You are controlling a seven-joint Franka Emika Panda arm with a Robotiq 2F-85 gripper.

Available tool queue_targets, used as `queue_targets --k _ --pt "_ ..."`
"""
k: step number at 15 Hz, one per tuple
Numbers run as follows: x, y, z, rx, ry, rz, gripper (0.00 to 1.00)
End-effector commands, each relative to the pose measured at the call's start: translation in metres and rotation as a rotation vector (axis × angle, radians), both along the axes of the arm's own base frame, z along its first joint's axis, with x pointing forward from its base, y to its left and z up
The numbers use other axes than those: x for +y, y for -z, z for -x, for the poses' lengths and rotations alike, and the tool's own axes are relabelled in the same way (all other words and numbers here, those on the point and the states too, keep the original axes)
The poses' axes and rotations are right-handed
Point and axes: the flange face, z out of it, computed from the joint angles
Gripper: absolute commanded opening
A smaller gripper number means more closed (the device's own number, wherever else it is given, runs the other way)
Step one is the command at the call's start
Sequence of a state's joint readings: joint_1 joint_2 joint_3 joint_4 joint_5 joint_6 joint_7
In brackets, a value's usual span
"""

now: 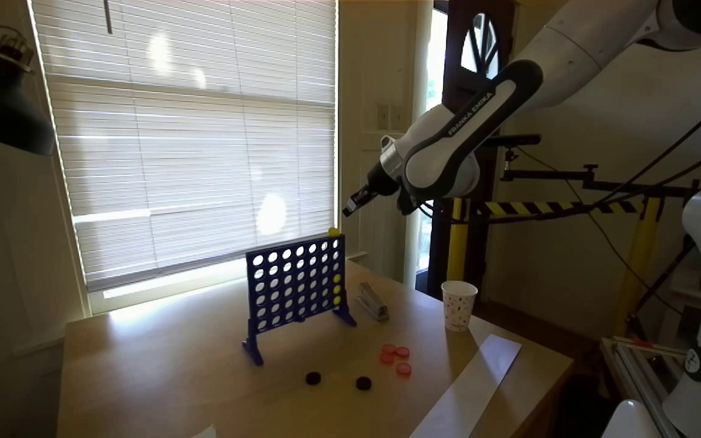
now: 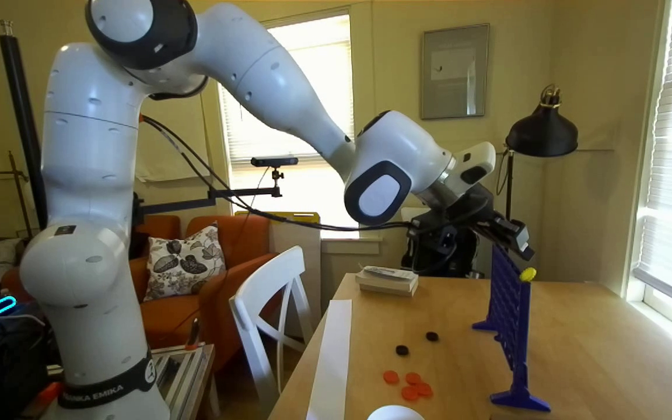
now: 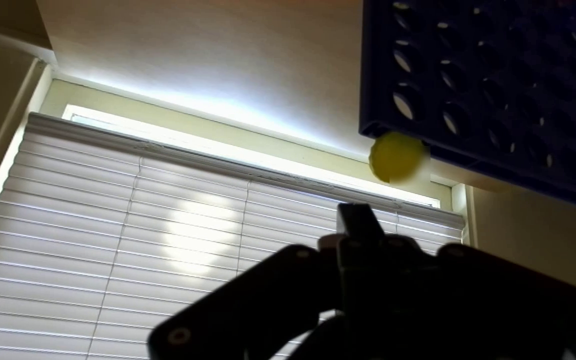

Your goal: Put one yellow ring inside the blue gameboard.

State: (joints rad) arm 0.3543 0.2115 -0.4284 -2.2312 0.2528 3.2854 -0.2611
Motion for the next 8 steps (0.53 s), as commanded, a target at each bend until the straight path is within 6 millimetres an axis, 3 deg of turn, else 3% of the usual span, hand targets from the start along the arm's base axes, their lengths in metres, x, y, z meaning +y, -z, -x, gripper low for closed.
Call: queue_targets --k 1,8 --pt "0.001 -0.001 -0.012 0.011 0.008 -0.005 0.00" --pt "0.002 0.001 -0.025 0.028 0.011 0.001 0.00"
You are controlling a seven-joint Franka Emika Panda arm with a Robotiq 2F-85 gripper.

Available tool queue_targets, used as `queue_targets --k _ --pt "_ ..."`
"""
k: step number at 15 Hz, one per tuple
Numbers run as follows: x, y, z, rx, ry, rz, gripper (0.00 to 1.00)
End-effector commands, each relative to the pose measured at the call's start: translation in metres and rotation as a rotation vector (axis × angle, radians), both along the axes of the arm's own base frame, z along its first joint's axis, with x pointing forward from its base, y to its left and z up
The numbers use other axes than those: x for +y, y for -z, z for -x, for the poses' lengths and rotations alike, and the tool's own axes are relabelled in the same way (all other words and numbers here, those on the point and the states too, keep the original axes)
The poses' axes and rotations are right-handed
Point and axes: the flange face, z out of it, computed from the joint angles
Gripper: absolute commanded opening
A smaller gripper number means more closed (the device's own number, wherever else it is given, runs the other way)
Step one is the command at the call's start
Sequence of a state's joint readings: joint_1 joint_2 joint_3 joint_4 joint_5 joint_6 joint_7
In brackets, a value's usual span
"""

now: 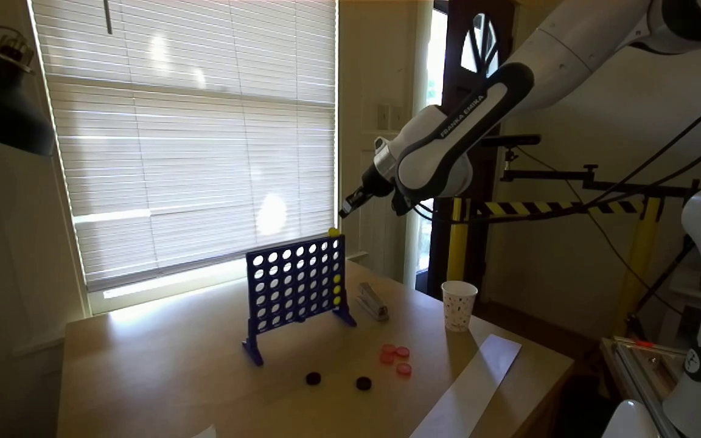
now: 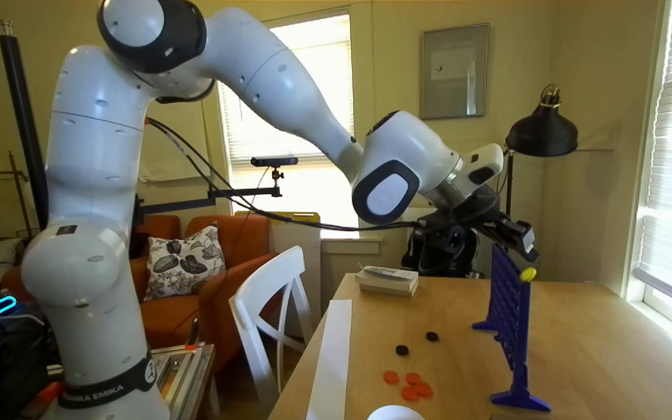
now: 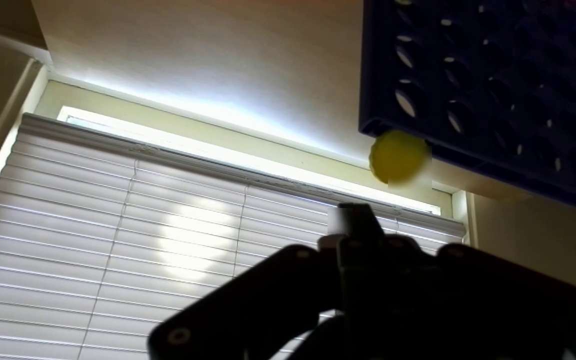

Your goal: Put one yellow ring inside the blue gameboard.

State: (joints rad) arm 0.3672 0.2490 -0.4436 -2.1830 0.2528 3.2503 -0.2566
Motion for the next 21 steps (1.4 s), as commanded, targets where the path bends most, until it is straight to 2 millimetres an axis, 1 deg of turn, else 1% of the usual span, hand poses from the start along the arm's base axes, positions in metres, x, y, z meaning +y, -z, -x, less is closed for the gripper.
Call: queue_targets --k 1,5,9,17,21 --pt "0.000 -0.001 -0.013 0.010 0.014 -0.004 0.00" --pt "-0.001 -0.001 -0.018 0.015 0.016 0.000 0.00" --pt "0.003 0.000 -0.022 0.034 0.013 -0.009 0.00" --pt "0.007 0.006 -0.025 0.067 0.011 -0.019 0.00" --pt "0.007 0.005 -0.025 0.057 0.011 -0.016 0.00"
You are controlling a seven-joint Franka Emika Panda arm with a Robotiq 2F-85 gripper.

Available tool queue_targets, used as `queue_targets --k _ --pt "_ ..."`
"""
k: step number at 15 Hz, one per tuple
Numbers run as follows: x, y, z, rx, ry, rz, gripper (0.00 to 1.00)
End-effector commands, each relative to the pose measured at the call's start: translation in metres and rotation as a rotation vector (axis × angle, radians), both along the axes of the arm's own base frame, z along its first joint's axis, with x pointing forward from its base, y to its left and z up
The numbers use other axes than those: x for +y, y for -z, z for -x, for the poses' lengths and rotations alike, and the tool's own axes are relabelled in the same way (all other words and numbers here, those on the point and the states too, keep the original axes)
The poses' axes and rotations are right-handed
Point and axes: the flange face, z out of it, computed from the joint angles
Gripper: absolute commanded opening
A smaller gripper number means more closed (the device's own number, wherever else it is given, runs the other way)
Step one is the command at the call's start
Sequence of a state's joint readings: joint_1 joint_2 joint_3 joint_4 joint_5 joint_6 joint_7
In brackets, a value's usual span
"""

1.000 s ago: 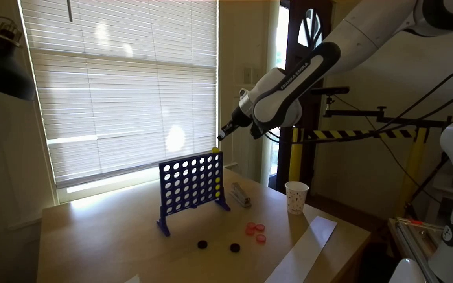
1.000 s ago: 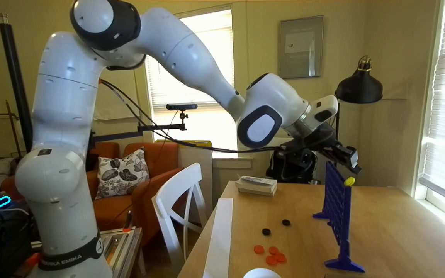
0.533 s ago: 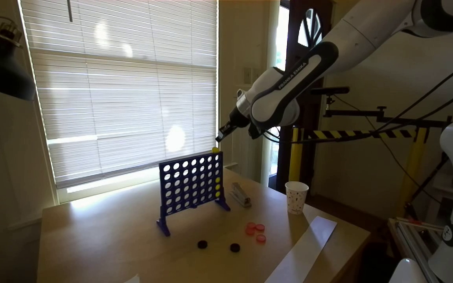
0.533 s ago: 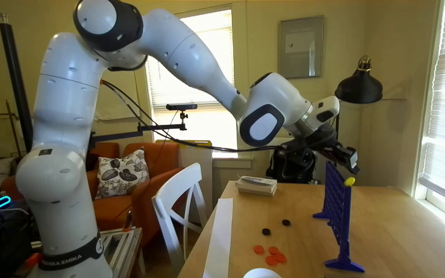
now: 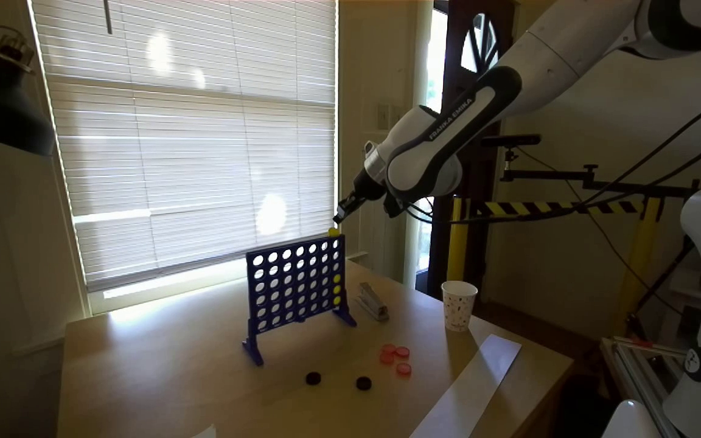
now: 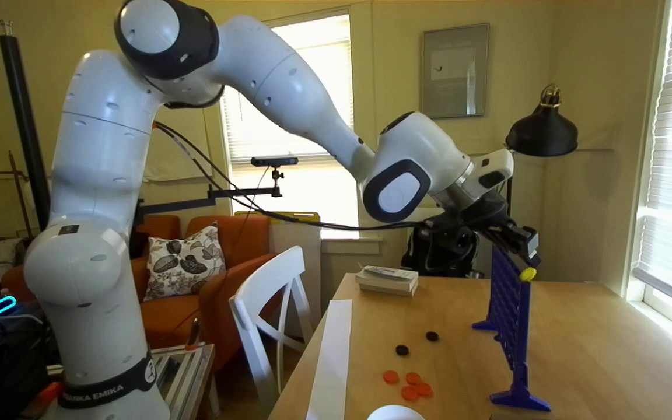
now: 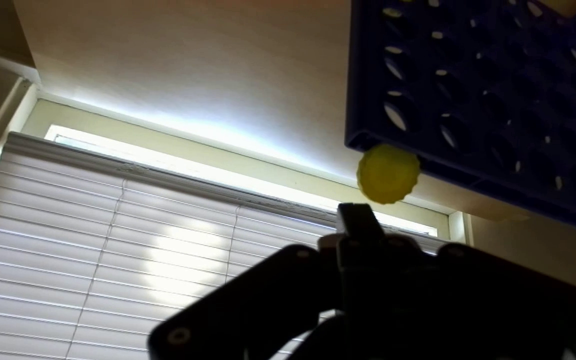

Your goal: Put one yellow ring inside the blue gameboard.

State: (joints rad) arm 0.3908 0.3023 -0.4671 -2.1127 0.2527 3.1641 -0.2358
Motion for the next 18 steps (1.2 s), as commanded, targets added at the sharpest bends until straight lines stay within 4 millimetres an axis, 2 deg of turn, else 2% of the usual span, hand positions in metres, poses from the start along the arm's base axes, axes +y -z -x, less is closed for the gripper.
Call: queue_targets --k 1,18 --pt "0.0017 -0.0024 -0.0067 -0.001 0.011 -0.010 0.00" --pt "0.0014 0.0027 -0.0126 -0.002 0.014 -0.009 0.00"
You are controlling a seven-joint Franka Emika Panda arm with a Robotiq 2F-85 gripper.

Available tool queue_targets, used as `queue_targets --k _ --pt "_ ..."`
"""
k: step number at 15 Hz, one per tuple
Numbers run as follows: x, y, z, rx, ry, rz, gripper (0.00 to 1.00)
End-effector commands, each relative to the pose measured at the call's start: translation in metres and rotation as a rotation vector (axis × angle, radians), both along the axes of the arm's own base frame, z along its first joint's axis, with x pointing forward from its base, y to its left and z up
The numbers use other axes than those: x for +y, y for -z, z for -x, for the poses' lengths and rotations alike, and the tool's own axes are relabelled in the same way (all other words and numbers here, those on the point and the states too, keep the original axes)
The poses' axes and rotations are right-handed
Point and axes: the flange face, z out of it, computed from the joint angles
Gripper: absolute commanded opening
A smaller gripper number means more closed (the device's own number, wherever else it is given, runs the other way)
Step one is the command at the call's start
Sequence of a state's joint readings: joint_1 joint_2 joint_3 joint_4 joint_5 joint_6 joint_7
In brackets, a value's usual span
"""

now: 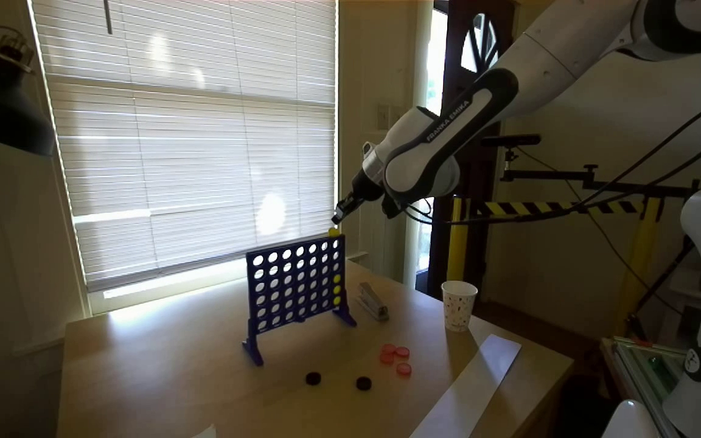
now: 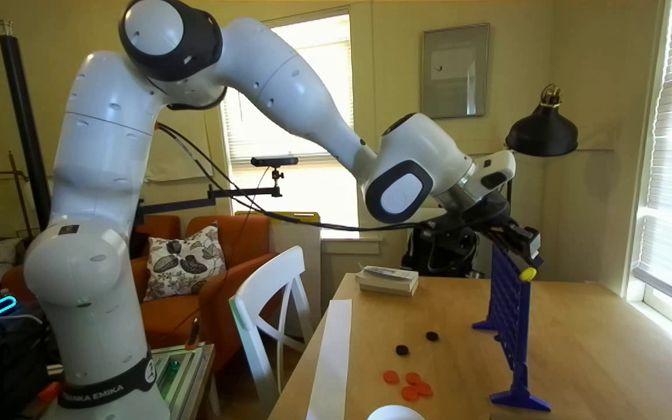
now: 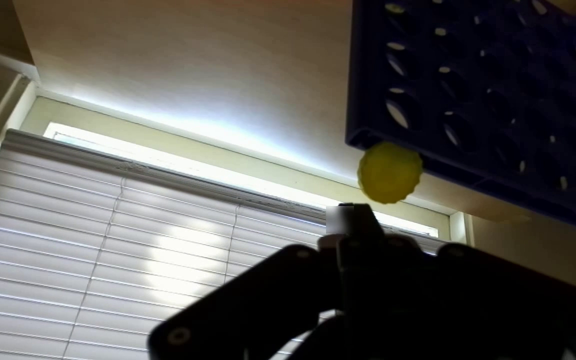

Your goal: Put one yellow ring inside the blue gameboard.

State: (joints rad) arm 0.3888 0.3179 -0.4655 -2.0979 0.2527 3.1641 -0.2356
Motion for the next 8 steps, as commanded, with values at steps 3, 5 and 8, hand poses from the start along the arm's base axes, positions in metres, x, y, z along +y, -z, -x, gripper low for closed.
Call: queue_targets --k 3,5,8 --pt "0.0010 0.0025 -0.0104 0.000 0.014 -0.012 0.00" --pt "0.0021 0.0040 -0.0109 0.006 0.011 -0.013 0.00" --pt "0.0043 0.0050 -0.0105 0.010 0.005 -0.013 0.00"
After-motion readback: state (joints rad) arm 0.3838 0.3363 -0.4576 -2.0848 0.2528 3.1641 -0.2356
